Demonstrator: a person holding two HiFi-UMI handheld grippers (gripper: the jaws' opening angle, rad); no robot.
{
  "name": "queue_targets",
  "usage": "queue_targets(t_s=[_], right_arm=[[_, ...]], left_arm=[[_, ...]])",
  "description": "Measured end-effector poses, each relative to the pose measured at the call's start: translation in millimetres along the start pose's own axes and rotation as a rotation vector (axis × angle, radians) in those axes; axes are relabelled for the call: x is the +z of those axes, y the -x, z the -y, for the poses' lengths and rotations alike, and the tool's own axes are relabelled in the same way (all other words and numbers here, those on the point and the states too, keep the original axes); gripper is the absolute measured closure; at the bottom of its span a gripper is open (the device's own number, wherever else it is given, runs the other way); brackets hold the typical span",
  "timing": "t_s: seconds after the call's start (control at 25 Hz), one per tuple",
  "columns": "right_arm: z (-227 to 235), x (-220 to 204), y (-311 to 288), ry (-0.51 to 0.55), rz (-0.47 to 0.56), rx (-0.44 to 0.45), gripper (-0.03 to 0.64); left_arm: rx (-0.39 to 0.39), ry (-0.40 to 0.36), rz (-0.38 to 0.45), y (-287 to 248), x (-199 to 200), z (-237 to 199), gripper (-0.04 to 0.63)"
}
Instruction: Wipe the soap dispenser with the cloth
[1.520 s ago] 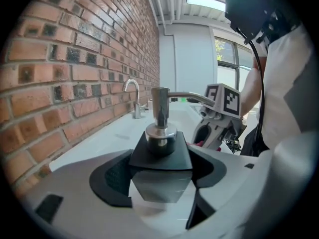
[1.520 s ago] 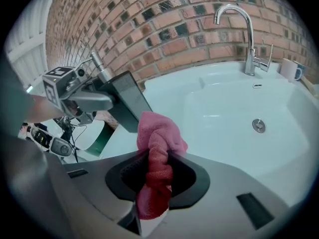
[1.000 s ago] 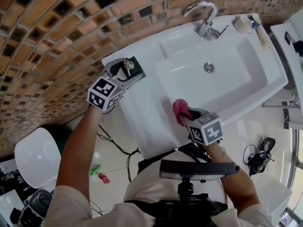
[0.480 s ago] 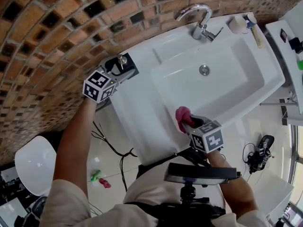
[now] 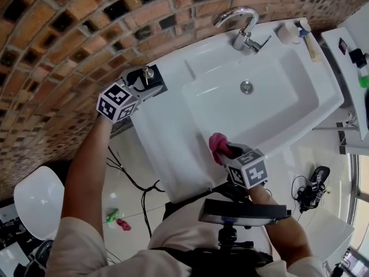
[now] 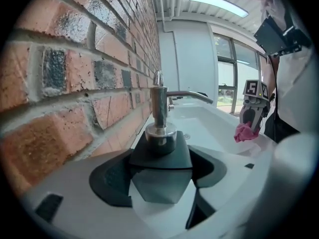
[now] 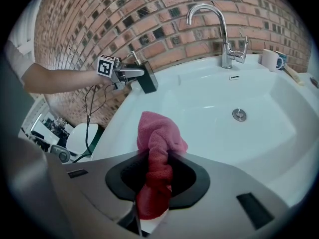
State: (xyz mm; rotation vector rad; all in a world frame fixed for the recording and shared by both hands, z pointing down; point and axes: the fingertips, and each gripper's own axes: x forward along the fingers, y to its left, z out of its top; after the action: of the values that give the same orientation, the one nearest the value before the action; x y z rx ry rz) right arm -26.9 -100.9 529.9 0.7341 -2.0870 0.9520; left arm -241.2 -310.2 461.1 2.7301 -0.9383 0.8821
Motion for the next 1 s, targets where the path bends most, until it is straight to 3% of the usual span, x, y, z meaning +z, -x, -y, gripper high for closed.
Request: queue_targets(t_s=[0.24, 0.32, 0.48, 0.84, 1.0], right_arm=[[1, -4, 7, -0.012, -0.003, -0.007, 0.500], [-1, -3, 7, -0.011, 0.002, -0.011, 0.500], [-6, 2, 9, -0.019, 0.024, -0.009, 0.501], [-6, 11, 18, -0.031, 0.082, 0.002, 0.500], [-10, 12, 24, -0.034, 0.115, 0.027, 0.500]], left_arm=[[0.007, 0.027, -0.002, 4, -1, -3, 0.236], [0.040, 0.028, -0.005, 6, 0, -8, 0.170], [0.070, 0.028, -0.007, 18, -1, -10, 0.158], [0.153, 0.123, 0.026, 71, -16, 9, 0.156], [0.217, 0.216, 0.034, 99, -32, 36, 0.156]])
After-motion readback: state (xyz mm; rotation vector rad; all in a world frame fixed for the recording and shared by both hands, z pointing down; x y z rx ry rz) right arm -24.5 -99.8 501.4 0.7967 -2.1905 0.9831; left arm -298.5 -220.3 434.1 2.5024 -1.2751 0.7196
